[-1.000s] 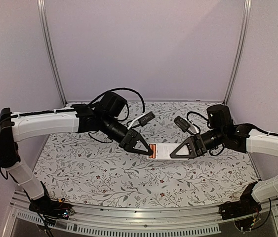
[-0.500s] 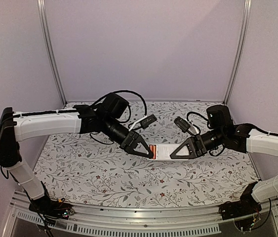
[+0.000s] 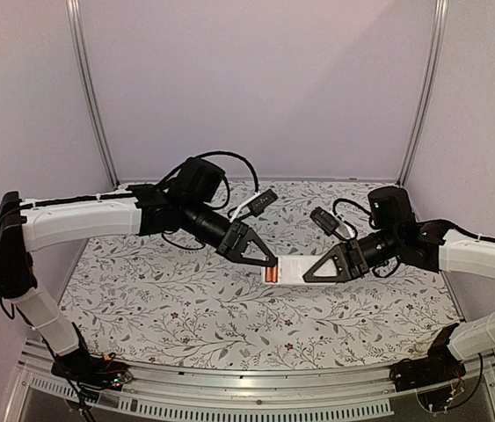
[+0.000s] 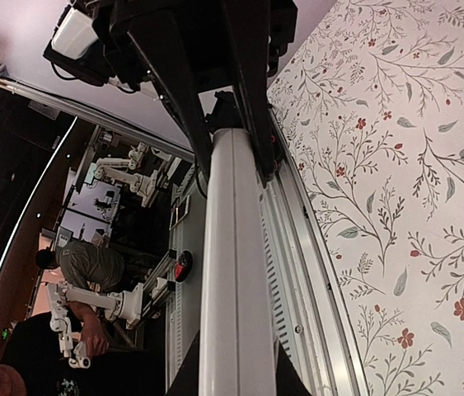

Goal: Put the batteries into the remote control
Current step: Load the battery into the battery compartment.

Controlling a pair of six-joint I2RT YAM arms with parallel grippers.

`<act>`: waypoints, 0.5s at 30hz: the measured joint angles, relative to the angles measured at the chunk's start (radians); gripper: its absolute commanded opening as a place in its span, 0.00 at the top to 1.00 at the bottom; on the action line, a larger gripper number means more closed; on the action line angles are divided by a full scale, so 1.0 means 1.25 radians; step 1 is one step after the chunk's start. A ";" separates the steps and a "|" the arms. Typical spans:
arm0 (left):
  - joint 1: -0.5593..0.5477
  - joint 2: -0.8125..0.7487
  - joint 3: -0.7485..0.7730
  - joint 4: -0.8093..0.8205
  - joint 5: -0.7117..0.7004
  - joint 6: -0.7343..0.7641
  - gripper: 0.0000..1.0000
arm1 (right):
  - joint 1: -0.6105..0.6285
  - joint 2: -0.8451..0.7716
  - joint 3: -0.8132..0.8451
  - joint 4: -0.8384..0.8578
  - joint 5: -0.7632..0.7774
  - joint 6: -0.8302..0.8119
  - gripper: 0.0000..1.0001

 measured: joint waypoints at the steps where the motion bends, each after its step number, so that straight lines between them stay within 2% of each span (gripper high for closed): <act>1: 0.000 -0.001 0.000 0.003 0.000 -0.001 0.72 | 0.000 0.000 0.000 0.002 -0.002 -0.001 1.00; 3: 0.000 -0.001 0.000 0.006 0.000 0.002 0.49 | 0.000 -0.001 0.000 0.003 -0.002 -0.001 1.00; 7: 0.003 -0.006 -0.003 0.004 -0.017 0.023 0.25 | -0.001 -0.001 0.000 0.001 -0.003 0.000 1.00; 9: 0.008 -0.017 -0.005 -0.001 -0.044 0.043 0.05 | -0.004 -0.001 0.000 0.000 -0.003 0.001 1.00; 10: 0.013 -0.025 -0.008 -0.002 -0.061 0.058 0.01 | -0.008 -0.001 0.000 0.000 -0.003 0.001 1.00; 15: 0.073 -0.095 -0.022 -0.018 -0.212 0.120 0.00 | -0.047 -0.001 -0.001 -0.001 0.001 0.013 1.00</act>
